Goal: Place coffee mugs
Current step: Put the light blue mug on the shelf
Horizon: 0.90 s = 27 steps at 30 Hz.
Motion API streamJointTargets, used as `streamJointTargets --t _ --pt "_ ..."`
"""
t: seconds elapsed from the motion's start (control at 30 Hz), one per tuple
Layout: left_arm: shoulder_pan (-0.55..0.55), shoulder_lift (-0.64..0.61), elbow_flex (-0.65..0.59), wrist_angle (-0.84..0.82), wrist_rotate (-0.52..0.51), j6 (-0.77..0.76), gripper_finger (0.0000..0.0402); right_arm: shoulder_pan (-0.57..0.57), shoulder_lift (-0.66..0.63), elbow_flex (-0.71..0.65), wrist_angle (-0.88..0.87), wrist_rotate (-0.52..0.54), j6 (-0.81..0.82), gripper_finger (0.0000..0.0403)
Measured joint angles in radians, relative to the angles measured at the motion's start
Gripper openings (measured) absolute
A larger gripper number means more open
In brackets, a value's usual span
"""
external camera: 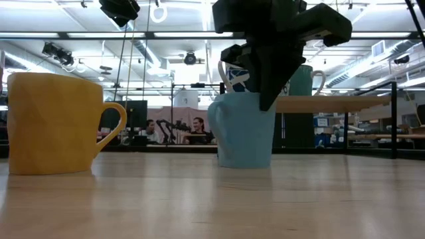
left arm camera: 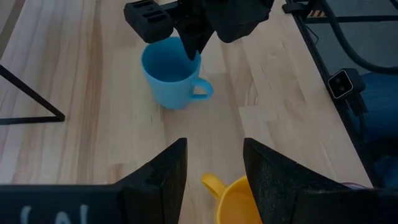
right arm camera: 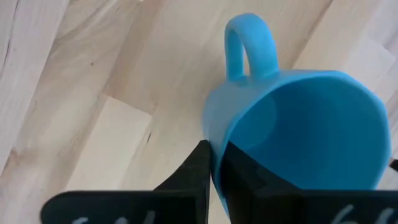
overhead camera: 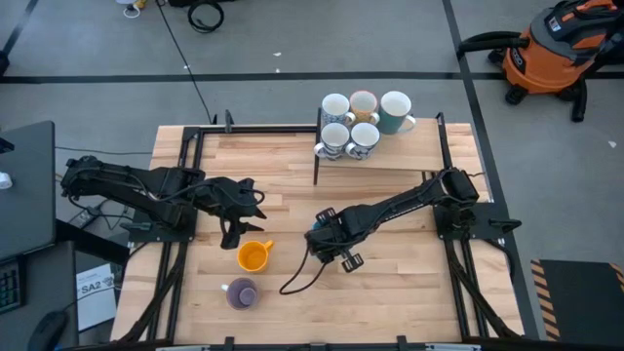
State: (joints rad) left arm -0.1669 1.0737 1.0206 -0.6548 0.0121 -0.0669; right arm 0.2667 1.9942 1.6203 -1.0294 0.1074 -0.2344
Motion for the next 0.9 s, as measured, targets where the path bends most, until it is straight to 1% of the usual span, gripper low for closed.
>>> streamJointTargets --t 0.1,0.23,0.47,0.67,0.8,0.9 --pt "0.000 0.000 0.000 0.000 0.000 0.000 0.0164 0.007 0.000 0.004 -0.020 -0.011 0.004 0.0035" --pt "0.000 0.000 0.000 0.000 0.000 0.000 0.0164 0.017 -0.001 0.047 -0.095 -0.039 0.035 0.0026" --pt "0.000 0.000 0.000 0.001 0.000 0.000 0.0164 0.023 -0.002 0.182 -0.274 -0.033 0.078 0.0033" --pt "0.000 0.000 0.000 0.001 0.000 0.000 0.0164 0.029 -0.003 0.290 -0.393 -0.033 0.079 0.0027" --pt "0.000 0.000 0.000 0.001 0.000 0.000 0.0164 0.030 -0.025 0.324 -0.444 -0.029 0.079 0.0028" --pt "0.000 0.000 0.000 0.001 0.000 0.000 0.0164 0.031 -0.070 0.325 -0.460 -0.026 0.096 0.0028"
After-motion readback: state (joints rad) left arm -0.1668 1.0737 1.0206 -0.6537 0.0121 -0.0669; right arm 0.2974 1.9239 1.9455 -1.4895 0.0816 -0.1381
